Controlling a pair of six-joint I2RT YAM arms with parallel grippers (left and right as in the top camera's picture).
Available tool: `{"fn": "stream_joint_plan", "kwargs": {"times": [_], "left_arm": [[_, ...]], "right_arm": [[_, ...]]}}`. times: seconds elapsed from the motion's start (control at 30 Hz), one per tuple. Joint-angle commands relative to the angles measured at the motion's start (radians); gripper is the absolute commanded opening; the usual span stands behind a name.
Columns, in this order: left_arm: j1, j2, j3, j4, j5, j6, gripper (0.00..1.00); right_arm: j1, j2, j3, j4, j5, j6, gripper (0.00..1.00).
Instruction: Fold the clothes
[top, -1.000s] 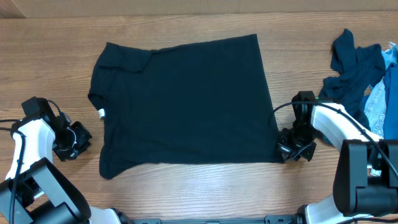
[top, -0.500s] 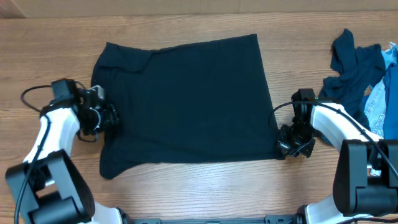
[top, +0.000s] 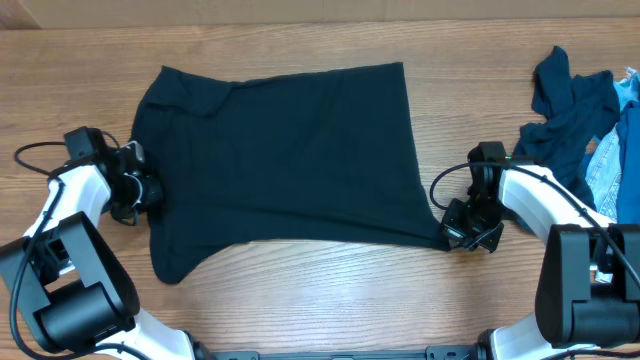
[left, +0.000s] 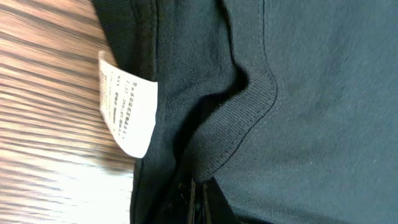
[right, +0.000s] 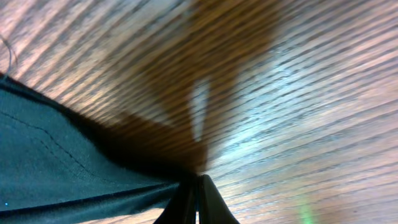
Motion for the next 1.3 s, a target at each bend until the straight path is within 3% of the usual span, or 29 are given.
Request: {"fn": "stream_joint_plan", "kwargs": {"times": [0.0,0.07,0.13,0.2,0.23,0.33,0.4,0.63,0.8,0.93,1.03,1.13,1.2,1.27], "left_arm": [[0.050,-0.017,0.066,0.061,-0.084,-0.018,0.14],[0.044,-0.017,0.099,0.084,-0.041,-0.013,0.21],[0.037,-0.017,0.117,0.081,-0.012,-0.013,0.40],[0.035,-0.017,0.118,0.112,-0.002,-0.014,0.47],[0.034,-0.017,0.118,0.120,0.027,-0.013,0.46],[0.009,-0.017,0.118,0.028,0.072,-0.012,0.15],[-0.050,-0.016,0.117,-0.009,0.084,0.009,0.04],[-0.219,0.023,0.094,-0.010,-0.035,0.017,0.04],[-0.219,0.131,0.079,0.051,-0.035,0.017,0.04],[-0.228,0.260,0.079,0.222,-0.032,0.004,0.04],[-0.230,0.322,0.085,0.391,-0.010,-0.079,0.04],[-0.230,0.350,0.177,0.496,0.029,-0.115,0.05],[-0.231,0.351,0.247,0.494,0.032,-0.115,0.09],[-0.230,0.351,0.322,0.447,0.034,-0.114,0.20]], "right_arm": [[-0.005,-0.021,0.018,0.000,0.064,0.012,0.04],[-0.005,-0.021,0.018,0.000,0.063,0.012,0.04],[-0.005,-0.021,0.018,-0.002,0.064,0.012,0.04],[-0.005,-0.021,0.018,0.004,0.064,-0.014,0.04],[-0.005,-0.021,0.018,0.008,0.064,-0.029,0.04],[-0.005,-0.021,0.018,0.018,0.064,-0.043,0.05],[-0.005,-0.021,0.019,0.051,0.064,-0.091,0.22],[-0.005,-0.049,0.195,0.021,0.063,-0.093,0.72],[-0.005,-0.071,0.329,-0.098,0.063,-0.093,0.73],[-0.004,-0.073,0.330,-0.106,0.063,-0.093,0.73],[-0.004,-0.073,0.330,-0.114,0.054,-0.094,0.73],[-0.004,-0.073,0.330,-0.134,0.052,-0.094,0.72],[-0.004,-0.073,0.330,-0.135,0.052,-0.094,0.72],[-0.004,-0.073,0.330,-0.130,0.051,-0.094,0.72]]}}
